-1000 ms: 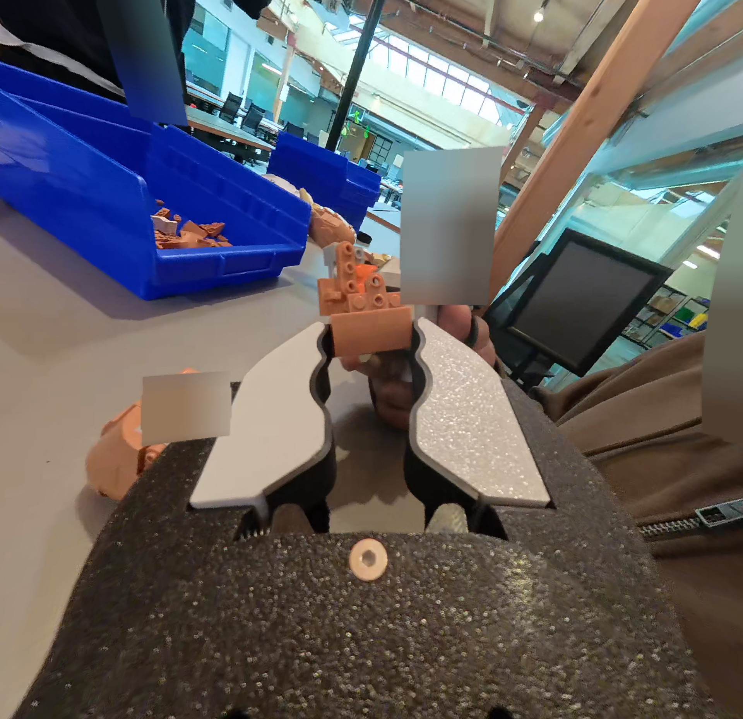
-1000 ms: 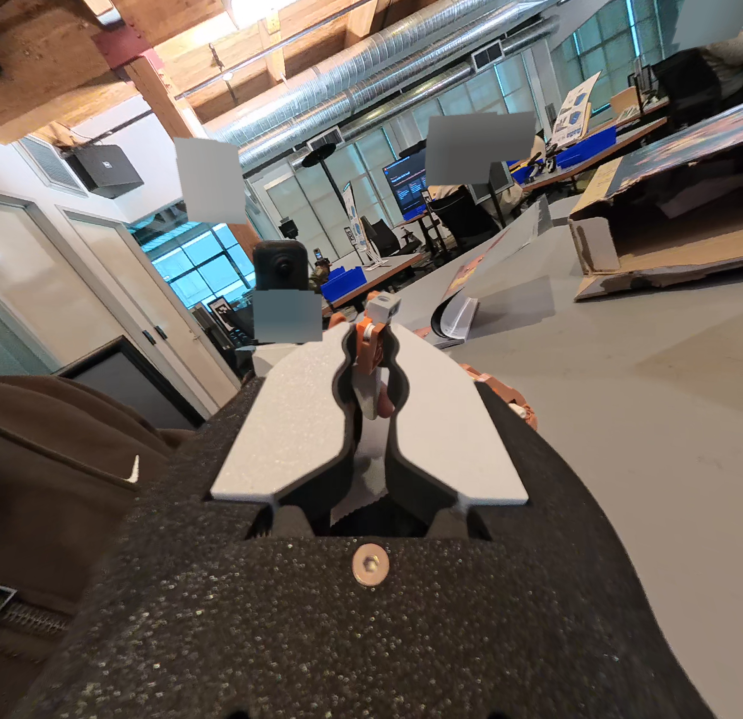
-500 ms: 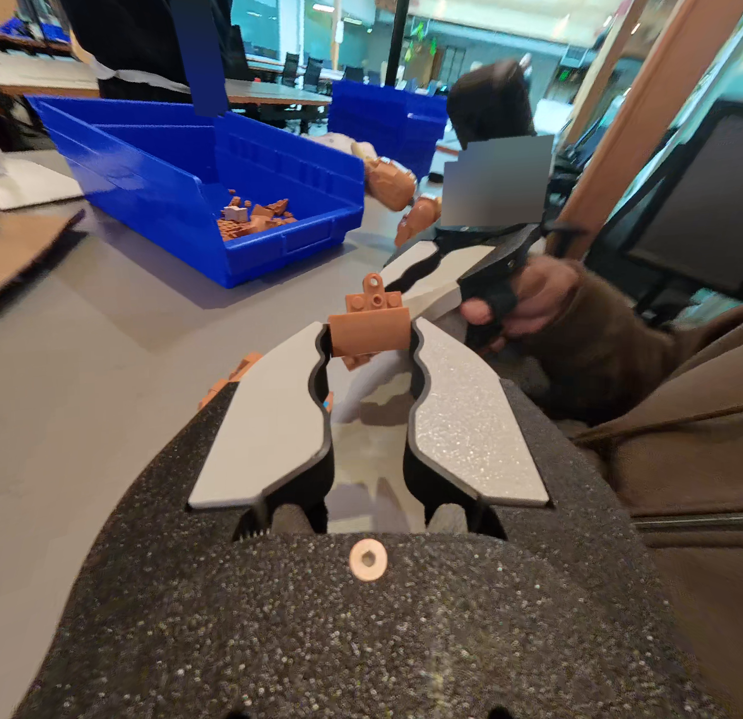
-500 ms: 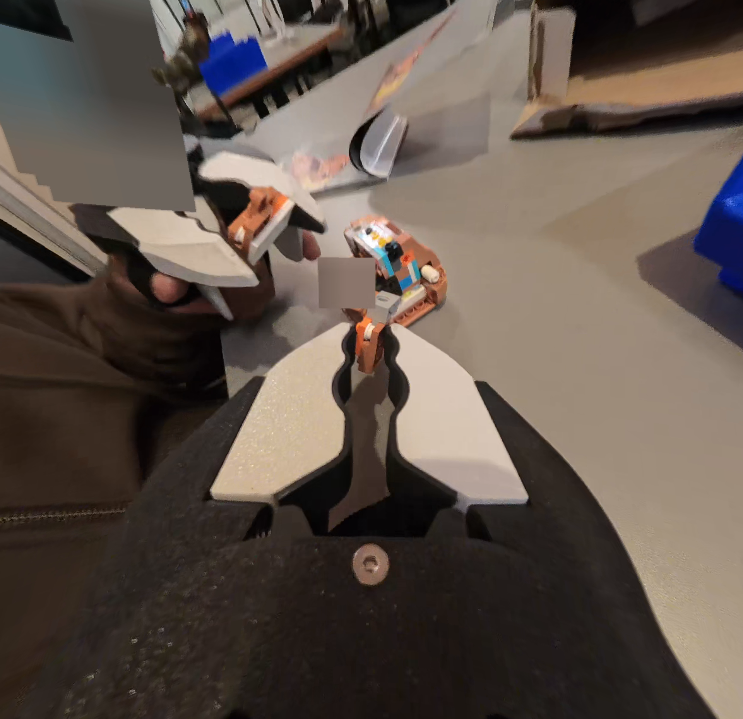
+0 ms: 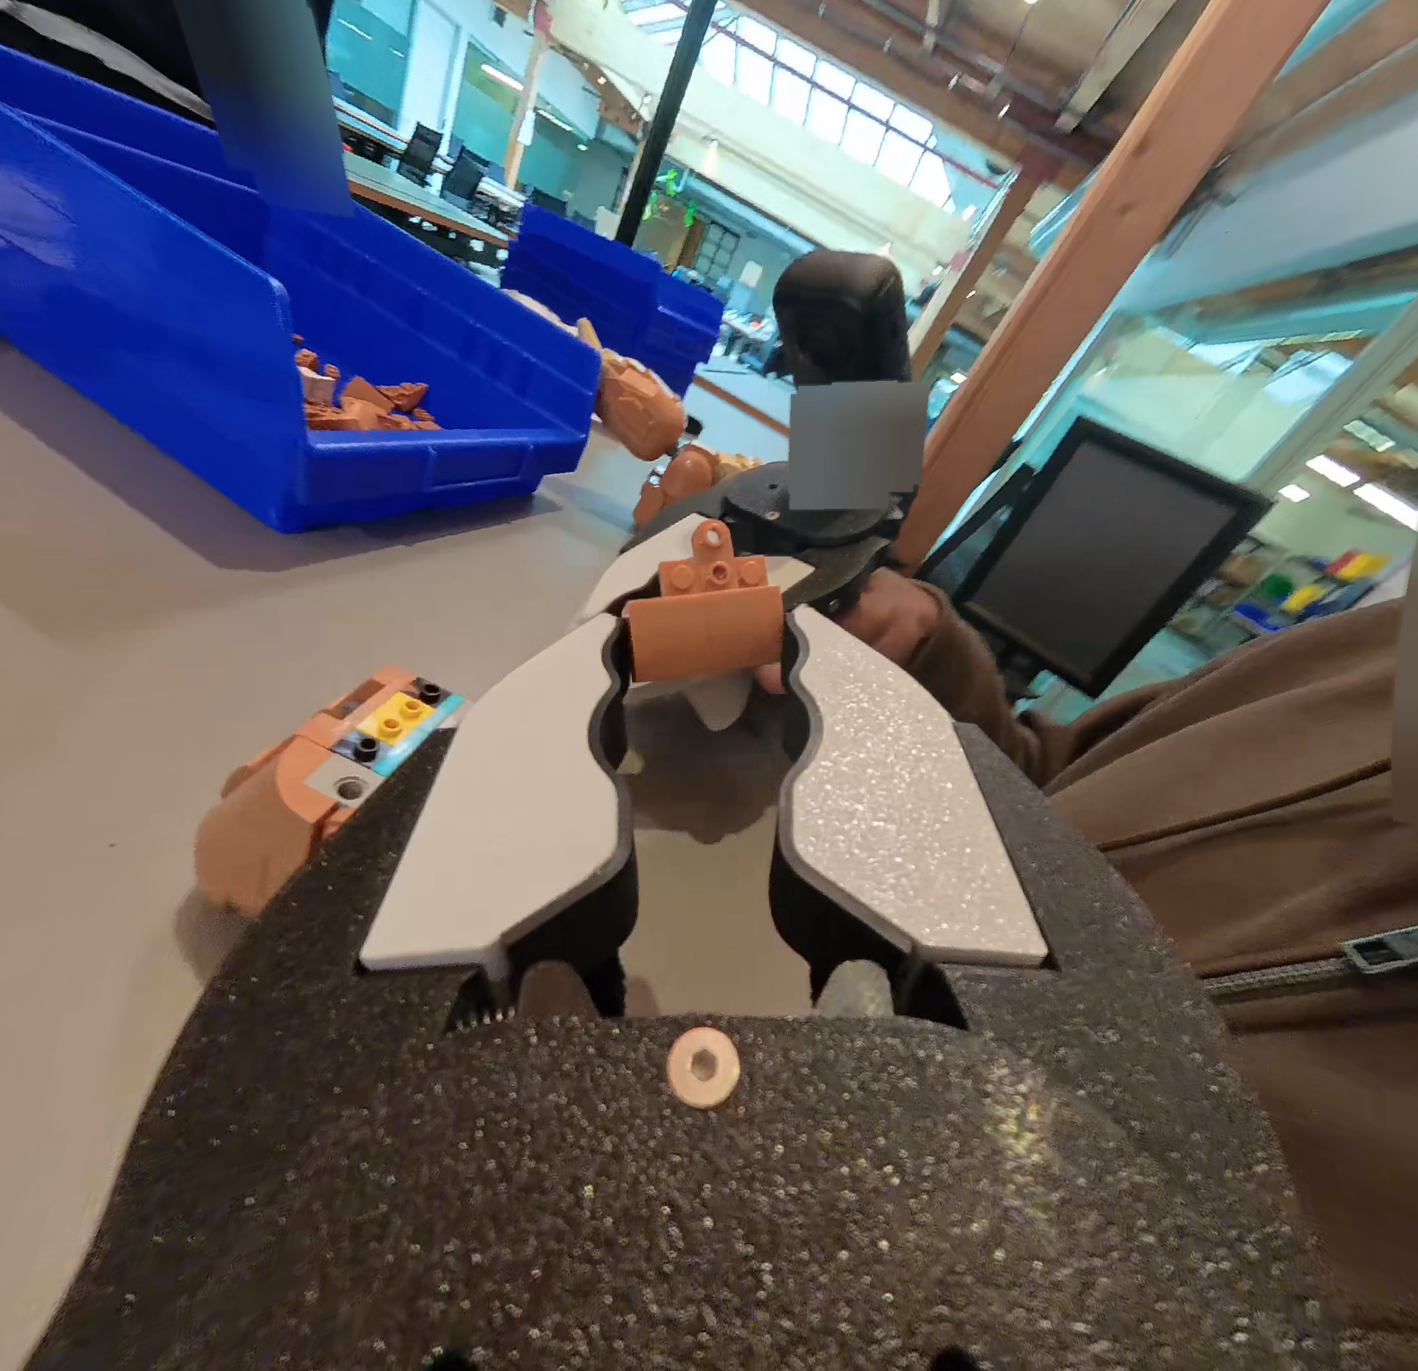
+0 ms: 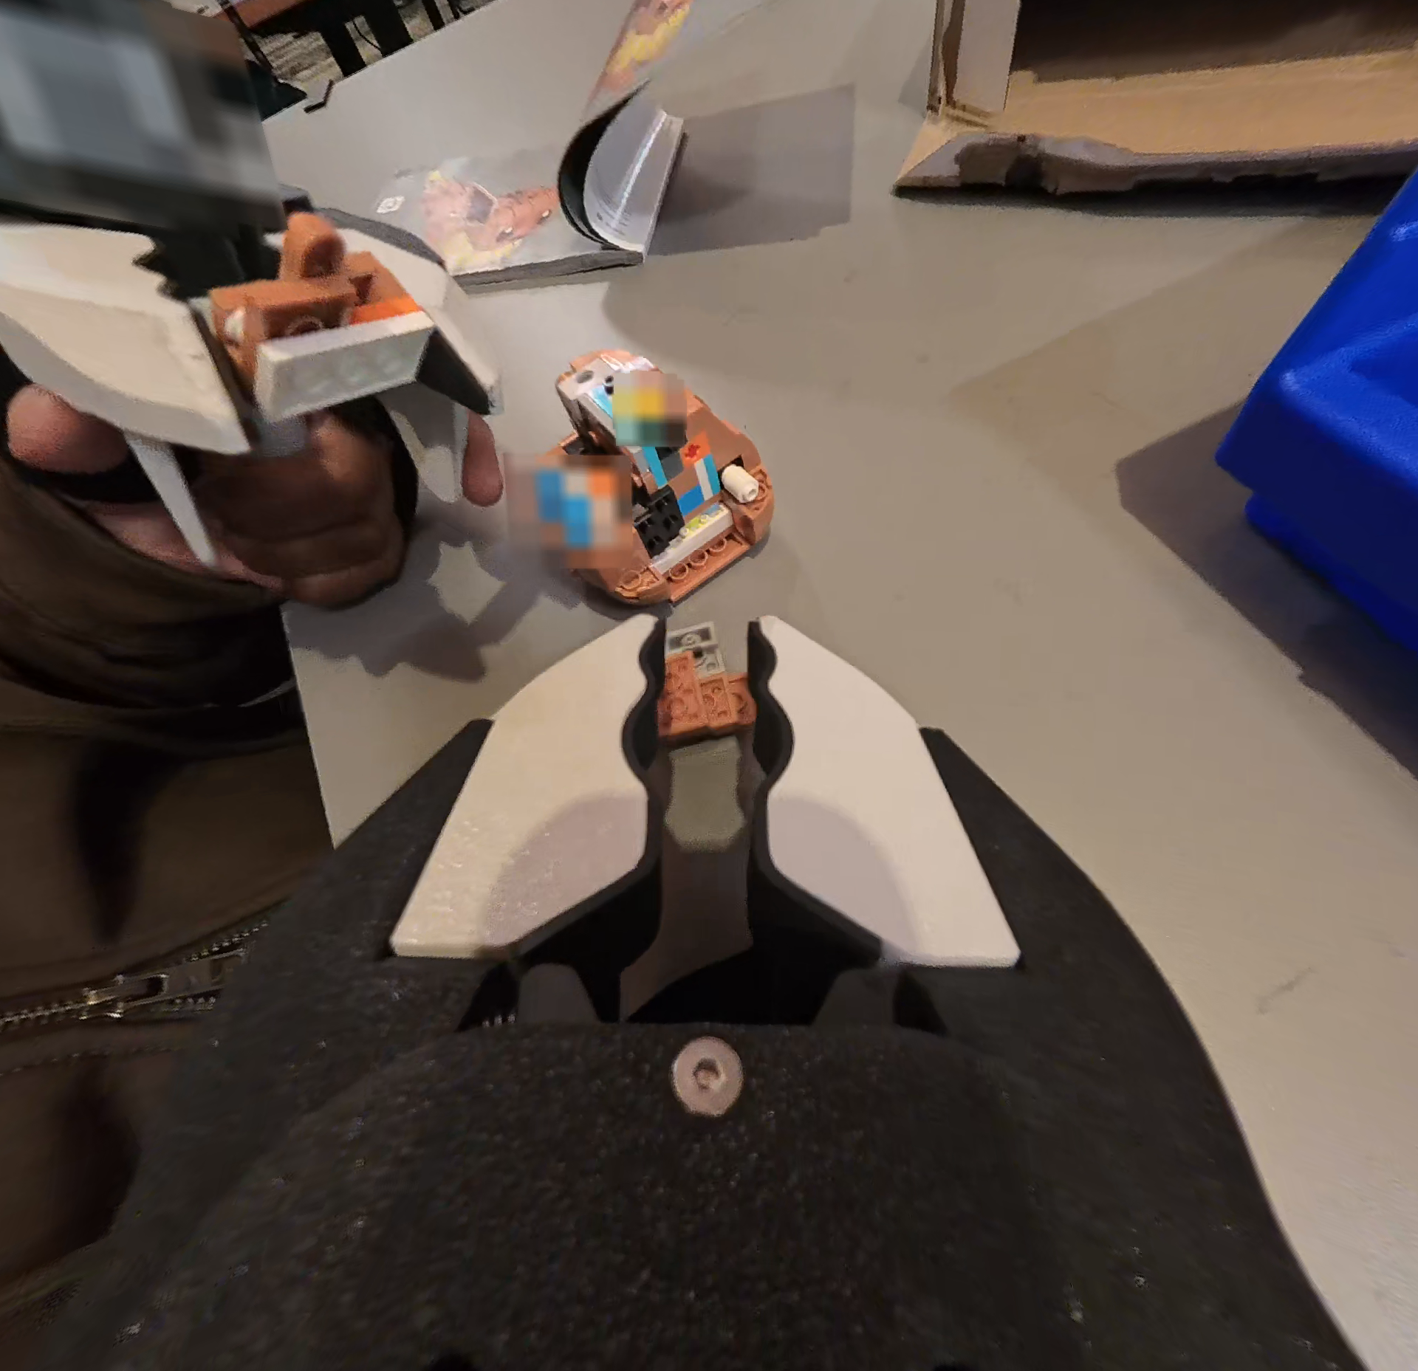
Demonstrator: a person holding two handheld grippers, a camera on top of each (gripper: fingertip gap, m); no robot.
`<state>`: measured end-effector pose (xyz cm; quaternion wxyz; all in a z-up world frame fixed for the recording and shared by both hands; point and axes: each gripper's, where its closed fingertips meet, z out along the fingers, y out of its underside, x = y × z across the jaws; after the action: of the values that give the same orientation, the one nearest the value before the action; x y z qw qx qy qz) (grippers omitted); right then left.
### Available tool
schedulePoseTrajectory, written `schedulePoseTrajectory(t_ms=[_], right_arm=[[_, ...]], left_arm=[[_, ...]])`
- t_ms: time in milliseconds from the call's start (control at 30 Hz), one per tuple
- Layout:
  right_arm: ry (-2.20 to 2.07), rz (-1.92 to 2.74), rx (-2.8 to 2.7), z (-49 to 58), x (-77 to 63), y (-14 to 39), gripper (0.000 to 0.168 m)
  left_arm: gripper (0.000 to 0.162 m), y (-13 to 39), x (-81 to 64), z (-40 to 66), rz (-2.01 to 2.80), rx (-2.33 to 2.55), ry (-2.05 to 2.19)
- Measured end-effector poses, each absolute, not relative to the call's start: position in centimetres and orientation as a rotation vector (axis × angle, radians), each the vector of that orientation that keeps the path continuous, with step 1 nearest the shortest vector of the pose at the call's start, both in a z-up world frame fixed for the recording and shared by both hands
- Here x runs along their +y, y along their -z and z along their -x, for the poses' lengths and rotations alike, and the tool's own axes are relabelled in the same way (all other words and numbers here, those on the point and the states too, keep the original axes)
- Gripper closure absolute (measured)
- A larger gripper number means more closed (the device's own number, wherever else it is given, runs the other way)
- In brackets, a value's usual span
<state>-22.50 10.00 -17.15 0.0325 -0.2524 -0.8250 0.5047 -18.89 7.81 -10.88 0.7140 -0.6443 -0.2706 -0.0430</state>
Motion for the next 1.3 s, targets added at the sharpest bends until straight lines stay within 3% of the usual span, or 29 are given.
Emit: schedulePoseTrajectory(t_ms=[333,533,767,1300], right_arm=[[-1.749,0.059,-2.023,19.0,7.9,9.6,0.146],[-1.803,-0.074,-1.894,17.7,7.1,8.1,0.152],[-1.809,-0.178,-1.908,17.7,8.4,7.9,0.157],[-1.129,-0.866,-1.814,17.3,7.4,11.5,0.159]], left_arm=[[0.125,8.2,8.4,16.7,1.121,-0.541,0.596],[0.125,8.1,8.7,15.9,1.115,-0.515,0.709],[0.124,11.7,8.7,16.3,1.627,-0.458,0.296],[0.124,14.1,7.7,16.2,2.210,-0.237,0.276]])
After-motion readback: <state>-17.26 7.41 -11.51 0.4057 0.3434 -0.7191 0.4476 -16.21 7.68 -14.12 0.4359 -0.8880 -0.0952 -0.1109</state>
